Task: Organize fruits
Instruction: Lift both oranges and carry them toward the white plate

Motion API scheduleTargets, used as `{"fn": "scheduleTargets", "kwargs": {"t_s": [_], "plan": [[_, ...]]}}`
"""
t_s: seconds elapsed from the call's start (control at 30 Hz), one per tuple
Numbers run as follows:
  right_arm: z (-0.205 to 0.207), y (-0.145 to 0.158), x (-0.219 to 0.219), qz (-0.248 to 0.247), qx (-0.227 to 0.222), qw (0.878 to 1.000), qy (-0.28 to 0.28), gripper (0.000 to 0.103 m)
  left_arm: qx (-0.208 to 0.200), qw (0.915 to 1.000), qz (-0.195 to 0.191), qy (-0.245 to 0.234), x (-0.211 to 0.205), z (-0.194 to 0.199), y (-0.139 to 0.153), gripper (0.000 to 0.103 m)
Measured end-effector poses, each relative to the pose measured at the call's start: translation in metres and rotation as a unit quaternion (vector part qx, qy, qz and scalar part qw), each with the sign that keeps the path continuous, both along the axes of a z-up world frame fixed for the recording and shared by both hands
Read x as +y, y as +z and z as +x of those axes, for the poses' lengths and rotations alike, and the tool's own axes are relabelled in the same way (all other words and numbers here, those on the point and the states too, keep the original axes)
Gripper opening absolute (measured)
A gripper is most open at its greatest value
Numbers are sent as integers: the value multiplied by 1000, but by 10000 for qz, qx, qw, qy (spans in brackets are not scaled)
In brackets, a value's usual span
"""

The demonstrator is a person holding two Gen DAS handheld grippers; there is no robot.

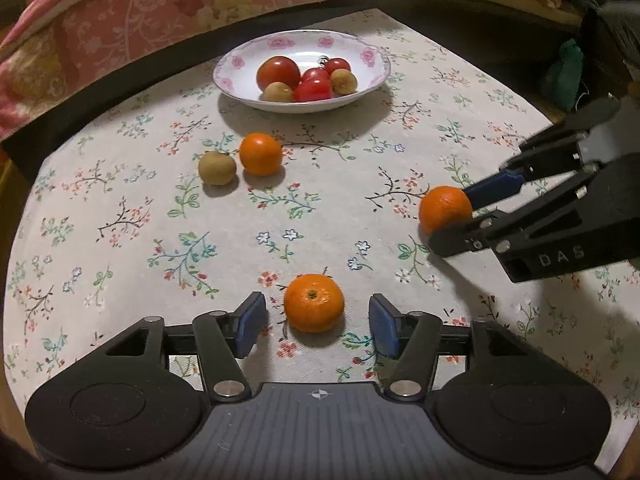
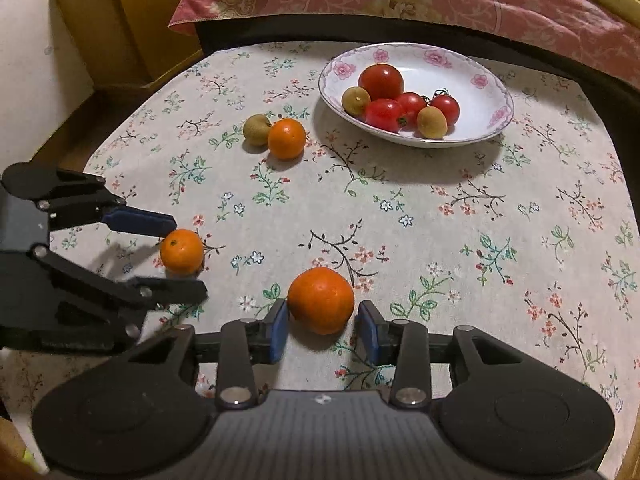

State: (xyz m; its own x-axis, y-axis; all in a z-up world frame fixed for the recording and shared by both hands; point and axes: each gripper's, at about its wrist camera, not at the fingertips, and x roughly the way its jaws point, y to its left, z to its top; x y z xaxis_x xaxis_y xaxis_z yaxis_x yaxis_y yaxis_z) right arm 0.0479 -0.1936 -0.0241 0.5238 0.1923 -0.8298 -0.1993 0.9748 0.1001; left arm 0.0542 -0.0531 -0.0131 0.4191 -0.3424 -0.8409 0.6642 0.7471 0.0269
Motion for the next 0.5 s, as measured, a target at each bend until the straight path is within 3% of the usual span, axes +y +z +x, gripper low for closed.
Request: {"fn": "scheduleTargets", "kwargs": {"t_s": [0.3,0.5], "plan": [[9,-1,-3,36,-21,10000,10,37,48,10000,-15,40,-3,4,-4,76],[14,-2,-3,25,-82,10000,9,41,64,10000,-19,36,-3,4,-4,73]]}}
